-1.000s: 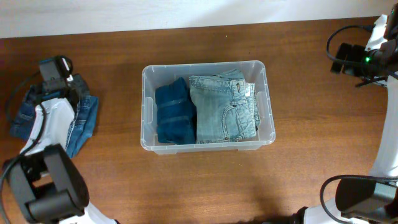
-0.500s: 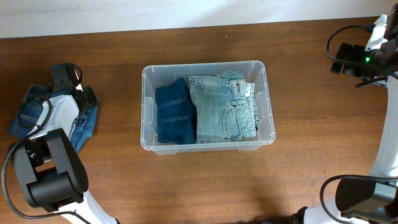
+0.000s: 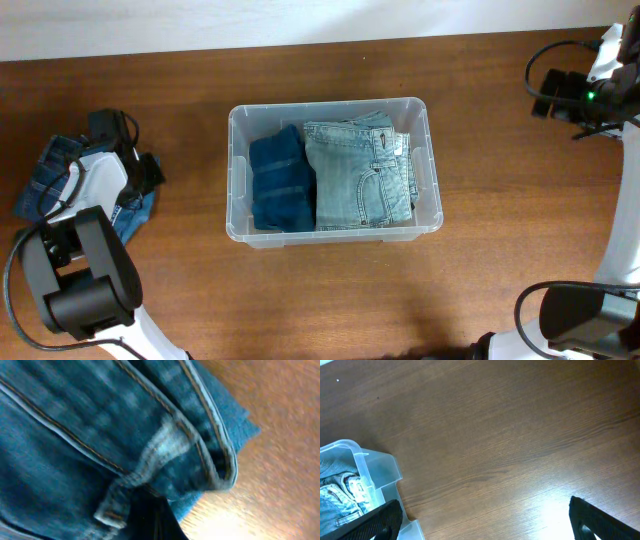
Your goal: Pack container
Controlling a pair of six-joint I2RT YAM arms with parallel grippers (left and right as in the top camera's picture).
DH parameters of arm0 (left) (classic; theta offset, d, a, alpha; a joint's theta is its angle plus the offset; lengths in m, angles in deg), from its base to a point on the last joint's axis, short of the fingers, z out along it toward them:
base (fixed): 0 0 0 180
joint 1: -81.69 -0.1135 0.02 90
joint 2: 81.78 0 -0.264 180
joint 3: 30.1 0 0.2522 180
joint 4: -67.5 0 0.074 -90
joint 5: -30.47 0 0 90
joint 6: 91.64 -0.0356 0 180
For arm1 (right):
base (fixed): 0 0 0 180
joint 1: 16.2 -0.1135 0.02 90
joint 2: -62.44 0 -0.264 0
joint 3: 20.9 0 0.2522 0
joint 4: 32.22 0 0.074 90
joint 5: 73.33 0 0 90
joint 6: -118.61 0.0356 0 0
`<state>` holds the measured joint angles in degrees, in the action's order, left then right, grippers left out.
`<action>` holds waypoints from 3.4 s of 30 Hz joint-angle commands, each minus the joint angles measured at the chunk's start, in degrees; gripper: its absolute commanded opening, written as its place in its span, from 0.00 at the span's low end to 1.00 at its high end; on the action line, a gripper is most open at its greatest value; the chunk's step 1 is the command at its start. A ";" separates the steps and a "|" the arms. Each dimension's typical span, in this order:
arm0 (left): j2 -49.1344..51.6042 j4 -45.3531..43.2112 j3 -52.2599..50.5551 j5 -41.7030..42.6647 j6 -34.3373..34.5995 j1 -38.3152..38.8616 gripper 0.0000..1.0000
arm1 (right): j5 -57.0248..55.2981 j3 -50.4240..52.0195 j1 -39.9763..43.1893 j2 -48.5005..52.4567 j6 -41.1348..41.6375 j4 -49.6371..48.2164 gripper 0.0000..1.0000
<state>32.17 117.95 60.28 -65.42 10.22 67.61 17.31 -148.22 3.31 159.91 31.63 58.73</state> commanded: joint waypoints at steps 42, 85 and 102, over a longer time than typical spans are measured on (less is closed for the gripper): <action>-1.09 -8.94 -0.98 -8.57 0.68 -0.33 0.00 | -0.28 -0.50 0.02 0.35 0.39 0.00 0.99; -19.37 10.60 -2.71 7.63 9.77 -23.04 0.00 | -0.28 -0.50 0.02 0.35 0.39 0.00 0.98; -19.15 -6.99 -18.95 23.32 4.52 -33.53 0.99 | -0.28 -0.50 0.02 0.35 0.39 0.00 0.99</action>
<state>12.96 112.40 41.77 -44.33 16.34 34.03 17.33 -148.22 3.31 159.95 31.61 58.73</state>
